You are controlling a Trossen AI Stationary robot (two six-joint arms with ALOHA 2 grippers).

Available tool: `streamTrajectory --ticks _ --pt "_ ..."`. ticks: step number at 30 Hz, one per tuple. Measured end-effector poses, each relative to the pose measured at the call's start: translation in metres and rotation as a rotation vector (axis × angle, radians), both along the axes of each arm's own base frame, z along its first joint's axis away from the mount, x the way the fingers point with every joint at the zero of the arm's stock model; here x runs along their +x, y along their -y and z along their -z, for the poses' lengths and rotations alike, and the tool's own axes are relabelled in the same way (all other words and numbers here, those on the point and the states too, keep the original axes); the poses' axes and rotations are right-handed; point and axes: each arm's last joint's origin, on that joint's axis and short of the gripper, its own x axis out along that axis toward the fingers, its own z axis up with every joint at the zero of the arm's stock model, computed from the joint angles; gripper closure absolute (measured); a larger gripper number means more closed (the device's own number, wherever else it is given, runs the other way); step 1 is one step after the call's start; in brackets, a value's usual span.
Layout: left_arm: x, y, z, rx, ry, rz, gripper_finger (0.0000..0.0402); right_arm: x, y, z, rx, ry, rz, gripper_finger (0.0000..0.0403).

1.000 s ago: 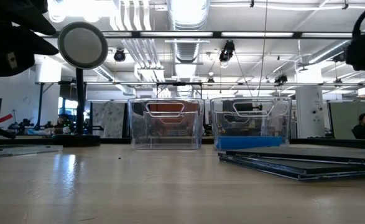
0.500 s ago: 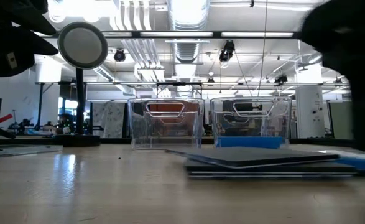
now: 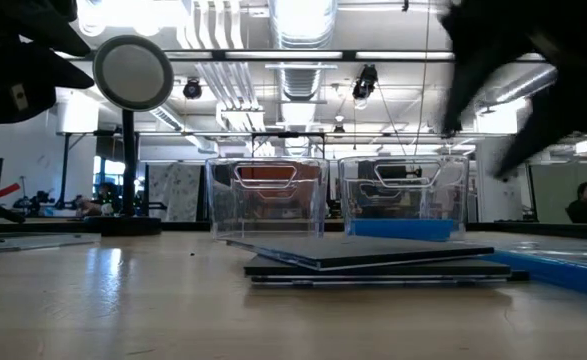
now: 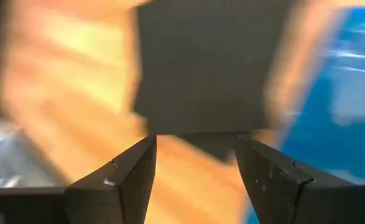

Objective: Pick & place jewel cases by type
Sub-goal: Put the blue CD case into the right transparent bin

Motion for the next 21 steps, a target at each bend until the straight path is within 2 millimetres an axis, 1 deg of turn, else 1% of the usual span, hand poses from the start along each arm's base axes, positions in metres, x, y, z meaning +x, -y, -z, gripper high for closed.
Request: streamTrajectory --ticks 2,4,6,8,12,15,21 --pt "0.0 0.0 0.0 -0.005 0.001 -0.001 0.0298 -0.016 0.002 0.003 -0.007 -0.105 0.088 0.0191" --pt "0.0 0.0 0.0 -0.009 0.004 -0.002 0.0298 -0.031 0.001 0.001 0.032 -0.209 0.153 0.0191" --pt "0.0 0.0 -0.001 -0.015 0.007 -0.004 0.0298 -0.045 -0.001 0.0 0.068 -0.324 0.193 0.0191" --pt "0.0 0.0 -0.001 -0.016 0.008 -0.004 0.0298 -0.055 -0.006 0.003 0.086 -0.393 0.204 0.0191" --pt "0.0 0.0 -0.001 -0.015 0.008 -0.003 0.0298 -0.065 -0.012 0.01 0.103 -0.43 0.173 0.0191" --pt "0.001 0.0 -0.001 -0.015 0.008 -0.004 0.0298 -0.072 -0.009 0.019 0.076 -0.458 0.17 0.0191" --pt "0.001 0.0 -0.001 -0.017 0.008 -0.006 0.0298 -0.079 -0.003 0.041 0.081 -0.428 0.103 0.0191"
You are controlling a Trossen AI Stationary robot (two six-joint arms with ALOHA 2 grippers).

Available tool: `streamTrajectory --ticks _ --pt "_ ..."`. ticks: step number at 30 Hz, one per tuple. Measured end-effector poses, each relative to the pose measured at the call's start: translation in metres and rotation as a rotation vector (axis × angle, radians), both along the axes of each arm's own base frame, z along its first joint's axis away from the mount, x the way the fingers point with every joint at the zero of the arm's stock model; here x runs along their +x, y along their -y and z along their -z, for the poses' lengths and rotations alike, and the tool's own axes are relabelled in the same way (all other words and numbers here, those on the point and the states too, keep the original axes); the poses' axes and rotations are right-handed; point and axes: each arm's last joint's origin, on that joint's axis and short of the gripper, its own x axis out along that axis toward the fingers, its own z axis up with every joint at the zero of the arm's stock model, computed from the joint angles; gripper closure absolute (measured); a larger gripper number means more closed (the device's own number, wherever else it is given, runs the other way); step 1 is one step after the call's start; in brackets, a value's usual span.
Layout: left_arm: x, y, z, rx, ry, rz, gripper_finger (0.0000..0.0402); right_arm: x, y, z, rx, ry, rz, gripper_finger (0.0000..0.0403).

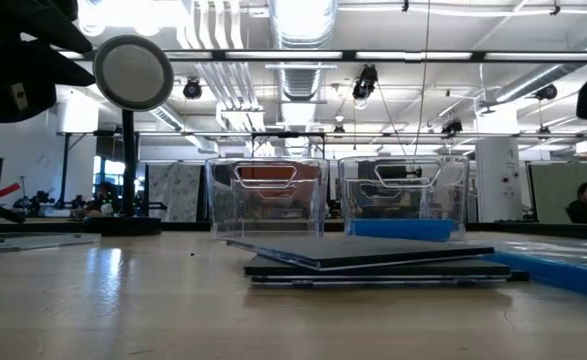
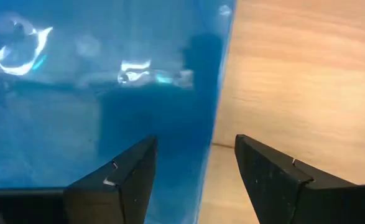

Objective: Pick & place jewel cases by type
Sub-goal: Put the blue CD case into the right transparent bin

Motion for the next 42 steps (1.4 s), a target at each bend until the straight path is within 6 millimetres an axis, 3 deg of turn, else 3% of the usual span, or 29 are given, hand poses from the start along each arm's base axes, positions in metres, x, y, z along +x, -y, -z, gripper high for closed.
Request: streamTrajectory --ticks 4,9,20,25,31,35,42 --pt "0.0 0.0 0.0 -0.014 0.001 -0.003 0.0298 -0.001 0.003 0.013 0.044 0.104 -0.053 0.0191" --pt "0.001 0.002 0.0 -0.042 -0.012 0.032 0.0298 0.01 0.01 0.004 0.048 0.245 0.029 0.0191" --pt "0.008 0.005 0.013 -0.055 -0.063 0.005 0.0298 0.073 0.055 -0.006 -0.055 0.526 -0.058 0.0191" --pt "0.016 0.008 0.017 -0.098 -0.045 -0.005 0.0298 0.078 0.063 -0.011 -0.048 0.5 -0.063 0.0191" --pt "0.041 0.001 0.001 -0.033 -0.009 -0.025 0.0298 0.063 0.057 -0.01 -0.055 0.377 -0.012 0.0191" --pt "0.064 -0.014 -0.006 0.025 -0.026 0.001 0.0298 0.063 0.056 -0.006 -0.042 0.364 -0.017 0.0191" --pt "0.111 -0.053 0.009 0.009 -0.16 0.078 0.0298 0.068 0.053 -0.008 -0.012 0.413 0.007 0.0191"
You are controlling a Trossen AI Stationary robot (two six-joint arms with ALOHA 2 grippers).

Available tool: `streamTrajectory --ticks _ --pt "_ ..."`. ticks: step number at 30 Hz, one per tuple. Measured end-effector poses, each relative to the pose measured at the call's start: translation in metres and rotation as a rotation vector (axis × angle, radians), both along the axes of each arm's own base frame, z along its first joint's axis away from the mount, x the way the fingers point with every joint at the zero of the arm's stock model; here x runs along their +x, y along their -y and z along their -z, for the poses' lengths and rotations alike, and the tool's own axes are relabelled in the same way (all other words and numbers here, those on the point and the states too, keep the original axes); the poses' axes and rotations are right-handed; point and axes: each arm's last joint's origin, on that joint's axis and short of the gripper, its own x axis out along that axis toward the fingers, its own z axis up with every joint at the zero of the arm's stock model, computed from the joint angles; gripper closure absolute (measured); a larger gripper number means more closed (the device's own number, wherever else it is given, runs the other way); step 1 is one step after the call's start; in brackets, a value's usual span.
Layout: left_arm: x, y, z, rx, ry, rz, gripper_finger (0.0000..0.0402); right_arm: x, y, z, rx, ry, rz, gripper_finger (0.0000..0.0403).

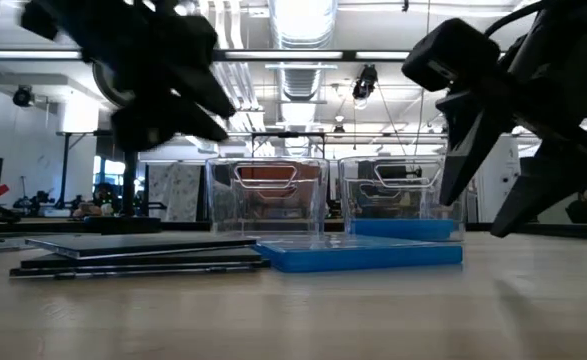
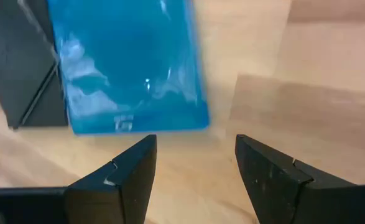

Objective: Pick & place jewel cases by type
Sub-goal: Put the blue CD case into the right transparent bin

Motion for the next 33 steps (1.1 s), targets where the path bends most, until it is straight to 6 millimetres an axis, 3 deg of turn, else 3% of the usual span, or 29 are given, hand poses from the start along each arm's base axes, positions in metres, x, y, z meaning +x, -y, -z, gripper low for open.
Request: streamTrajectory --ticks 5,10,15,21,25,33 --pt "0.022 -0.019 0.018 0.042 -0.16 -0.003 0.0298 -0.001 -0.003 0.0 0.045 -0.004 0.034 0.0191" --pt "0.027 -0.031 0.027 0.122 -0.316 -0.084 0.0298 -0.003 -0.005 0.0 0.057 -0.008 0.048 0.0191" --pt "0.029 -0.037 0.026 0.147 -0.326 -0.117 0.0298 -0.003 0.0 0.002 0.031 -0.016 0.062 0.0191" --pt "0.03 -0.038 0.031 0.176 -0.344 -0.093 0.0298 -0.003 0.023 0.017 0.001 -0.026 0.086 0.0191" --pt "0.032 -0.037 0.041 0.184 -0.374 -0.072 0.0298 0.006 0.029 0.019 0.049 0.049 0.008 0.0191" --pt "0.041 -0.036 0.06 0.153 -0.412 -0.044 0.0298 0.02 0.034 0.026 0.019 0.041 -0.077 0.0191"
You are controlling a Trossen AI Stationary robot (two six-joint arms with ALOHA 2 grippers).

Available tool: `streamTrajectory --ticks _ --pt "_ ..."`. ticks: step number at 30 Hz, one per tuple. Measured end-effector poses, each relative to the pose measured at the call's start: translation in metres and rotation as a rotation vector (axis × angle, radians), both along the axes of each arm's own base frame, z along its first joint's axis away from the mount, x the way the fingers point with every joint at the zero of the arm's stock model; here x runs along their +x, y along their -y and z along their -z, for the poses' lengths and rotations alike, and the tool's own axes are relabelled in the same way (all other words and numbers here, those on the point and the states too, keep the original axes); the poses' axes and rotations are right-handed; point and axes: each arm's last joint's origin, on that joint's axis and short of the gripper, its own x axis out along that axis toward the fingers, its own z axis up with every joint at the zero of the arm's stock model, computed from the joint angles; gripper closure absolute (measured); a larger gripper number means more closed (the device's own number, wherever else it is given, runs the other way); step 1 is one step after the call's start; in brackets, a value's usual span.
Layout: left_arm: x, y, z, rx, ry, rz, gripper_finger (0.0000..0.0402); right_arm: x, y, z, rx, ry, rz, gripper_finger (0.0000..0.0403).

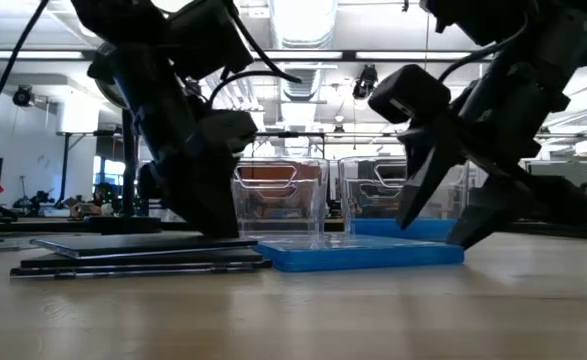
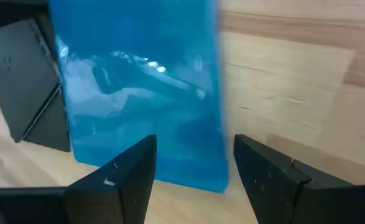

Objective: Pick & place jewel cases by type
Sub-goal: Put the blue CD case into the right transparent bin

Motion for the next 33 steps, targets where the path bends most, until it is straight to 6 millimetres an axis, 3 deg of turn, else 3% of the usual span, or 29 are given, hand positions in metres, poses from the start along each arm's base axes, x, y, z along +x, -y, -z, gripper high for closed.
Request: streamTrajectory --ticks 6,12,20,26,29,33 --pt "0.007 0.002 0.01 -0.032 -0.014 0.015 0.0298 0.008 0.0 -0.005 -0.051 0.03 -0.102 0.0191" --pt "0.007 0.003 0.008 -0.039 -0.026 0.027 0.0298 0.022 -0.007 -0.026 -0.049 0.205 -0.189 0.019" --pt "0.009 0.004 0.003 -0.051 0.007 0.031 0.0298 0.034 -0.008 -0.043 -0.117 0.293 -0.149 0.019" --pt "0.009 0.004 0.003 -0.054 0.001 0.035 0.0298 0.035 -0.006 -0.044 -0.085 0.298 -0.088 0.0191" --pt "0.008 0.005 0.002 -0.054 0.002 0.038 0.0298 0.034 -0.007 -0.043 -0.056 0.289 -0.066 0.0204" --pt "0.008 0.005 0.001 -0.055 0.006 0.04 0.0298 0.032 -0.006 -0.04 -0.043 0.275 -0.046 0.0252"
